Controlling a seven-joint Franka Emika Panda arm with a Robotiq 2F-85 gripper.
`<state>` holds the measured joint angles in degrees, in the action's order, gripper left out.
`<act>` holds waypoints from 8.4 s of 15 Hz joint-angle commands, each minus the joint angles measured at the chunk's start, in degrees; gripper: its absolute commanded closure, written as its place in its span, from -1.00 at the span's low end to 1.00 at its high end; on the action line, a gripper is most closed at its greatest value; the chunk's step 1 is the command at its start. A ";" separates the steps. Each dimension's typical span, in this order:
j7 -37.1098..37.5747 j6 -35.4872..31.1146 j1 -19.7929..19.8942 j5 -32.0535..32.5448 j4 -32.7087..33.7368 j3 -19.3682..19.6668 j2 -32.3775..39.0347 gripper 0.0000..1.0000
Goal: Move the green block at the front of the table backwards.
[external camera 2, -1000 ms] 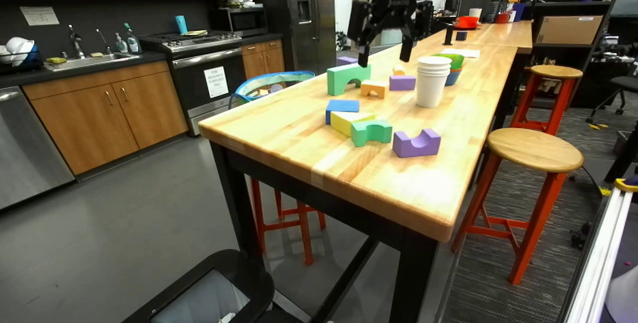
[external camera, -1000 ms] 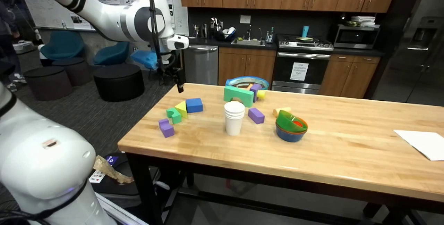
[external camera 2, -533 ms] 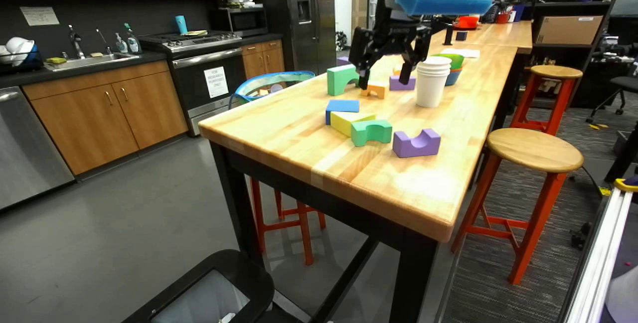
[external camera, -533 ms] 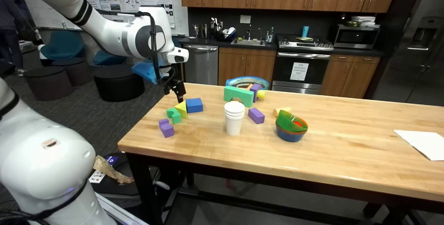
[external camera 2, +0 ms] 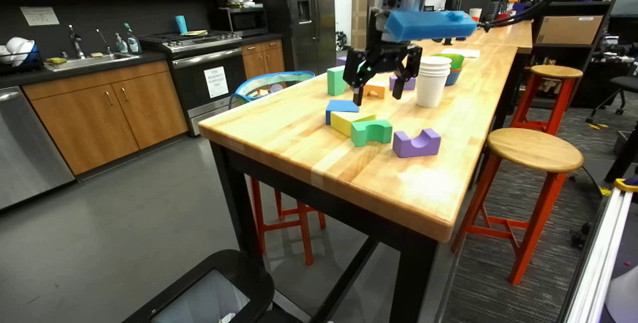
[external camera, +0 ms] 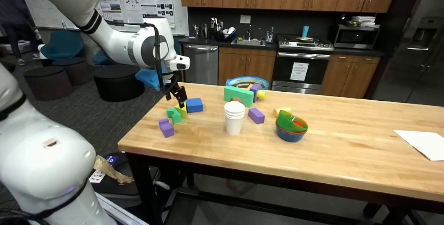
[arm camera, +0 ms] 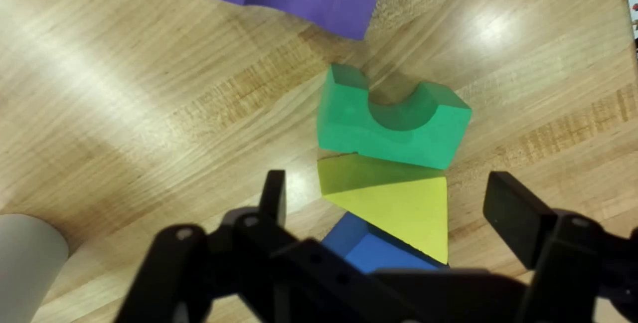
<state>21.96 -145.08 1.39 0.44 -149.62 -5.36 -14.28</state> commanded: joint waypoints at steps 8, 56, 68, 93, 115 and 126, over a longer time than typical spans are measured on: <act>-3.02 -0.32 -0.86 -0.67 2.52 0.34 2.98 -1.00; 0.79 14.31 -1.13 3.41 7.41 0.56 0.08 0.15; -15.60 15.96 4.27 4.28 27.13 8.93 10.37 0.15; -25.39 21.81 3.95 -0.14 64.46 7.97 41.77 0.15; -22.57 21.48 3.12 0.80 54.31 8.36 29.59 -1.00; -21.16 22.52 2.67 2.44 35.02 8.19 8.75 -1.00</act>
<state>-0.39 -122.46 4.64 1.76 -107.97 2.61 0.88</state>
